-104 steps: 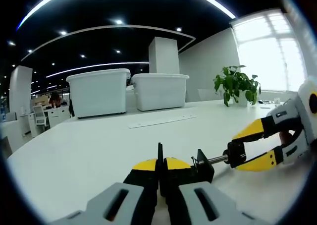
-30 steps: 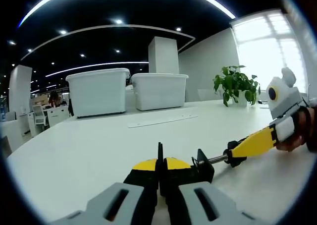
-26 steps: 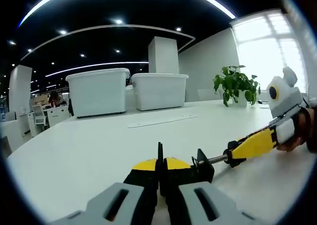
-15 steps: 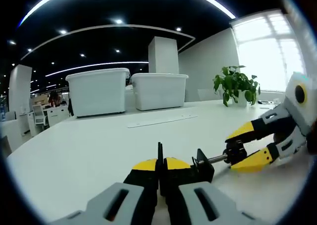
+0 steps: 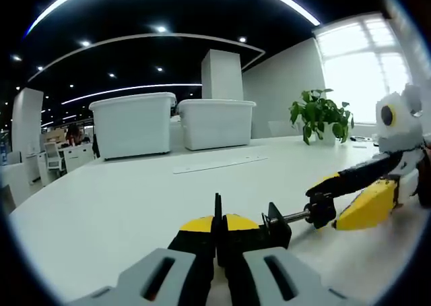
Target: Clamp the fixed fixture on the desktop, loosen the retaining clip, secure it to the edge of the desk, and tighten the retaining clip.
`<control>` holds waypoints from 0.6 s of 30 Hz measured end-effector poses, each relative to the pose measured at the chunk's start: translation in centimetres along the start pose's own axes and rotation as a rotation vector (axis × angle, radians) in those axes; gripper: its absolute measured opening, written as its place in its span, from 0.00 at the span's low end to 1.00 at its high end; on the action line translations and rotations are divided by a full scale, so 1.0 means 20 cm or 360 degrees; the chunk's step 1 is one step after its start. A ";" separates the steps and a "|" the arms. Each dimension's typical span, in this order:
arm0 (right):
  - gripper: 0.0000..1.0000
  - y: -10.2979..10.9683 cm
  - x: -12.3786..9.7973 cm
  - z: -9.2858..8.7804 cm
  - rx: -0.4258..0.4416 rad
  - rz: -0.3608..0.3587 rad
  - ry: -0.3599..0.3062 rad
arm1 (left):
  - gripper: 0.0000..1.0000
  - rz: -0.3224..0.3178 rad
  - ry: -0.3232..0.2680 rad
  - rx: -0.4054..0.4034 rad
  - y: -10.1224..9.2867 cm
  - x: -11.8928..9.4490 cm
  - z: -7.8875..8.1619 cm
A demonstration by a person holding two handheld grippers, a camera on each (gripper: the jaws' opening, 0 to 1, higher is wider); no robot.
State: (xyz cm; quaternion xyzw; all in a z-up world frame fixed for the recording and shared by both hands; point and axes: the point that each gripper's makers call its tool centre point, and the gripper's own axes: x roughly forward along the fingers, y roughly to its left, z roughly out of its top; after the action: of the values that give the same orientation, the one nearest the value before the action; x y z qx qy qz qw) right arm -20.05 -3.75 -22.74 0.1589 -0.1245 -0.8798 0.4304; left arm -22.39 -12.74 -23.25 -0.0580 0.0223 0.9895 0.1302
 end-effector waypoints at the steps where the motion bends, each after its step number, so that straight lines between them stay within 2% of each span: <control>1: 0.52 -0.02 0.00 0.00 0.0091 0.0000 -0.0003 | 0.04 0.0000 0.0000 -0.0002 0.00 0.00 0.00; 3: 0.44 -0.05 0.00 -0.02 0.0178 -0.0036 0.0037 | 0.04 -0.0002 0.0000 -0.0003 0.00 0.00 0.00; 5: 0.30 -0.06 0.01 -0.04 0.0180 -0.0043 0.0071 | 0.04 -0.0003 0.0000 -0.0002 0.00 0.00 0.00; 6: 0.26 -0.09 0.01 -0.06 0.0147 -0.0085 0.0109 | 0.04 -0.0005 0.0000 -0.0002 0.00 0.00 0.00; 8: 0.23 -0.04 0.02 -0.05 0.0158 -0.0025 0.0075 | 0.04 -0.0006 -0.0001 0.0006 0.00 0.00 0.00; 12: 0.23 -0.03 0.01 -0.04 0.0110 -0.0022 0.0069 | 0.04 -0.0006 0.0000 0.0000 0.00 -0.01 0.00; 15: 0.22 -0.01 0.01 -0.03 -0.0057 -0.0022 0.0068 | 0.04 -0.0006 0.0000 -0.0001 0.00 0.00 0.00; 18: 0.22 0.02 0.01 -0.02 -0.0419 -0.0018 0.0042 | 0.04 -0.0006 0.0001 -0.0003 0.00 -0.01 0.00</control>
State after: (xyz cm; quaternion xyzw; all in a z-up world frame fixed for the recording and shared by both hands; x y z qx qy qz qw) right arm -19.77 -4.12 -23.08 0.1133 -0.0015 -0.8888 0.4441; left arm -22.26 -12.72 -23.19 -0.0583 0.0214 0.9893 0.1321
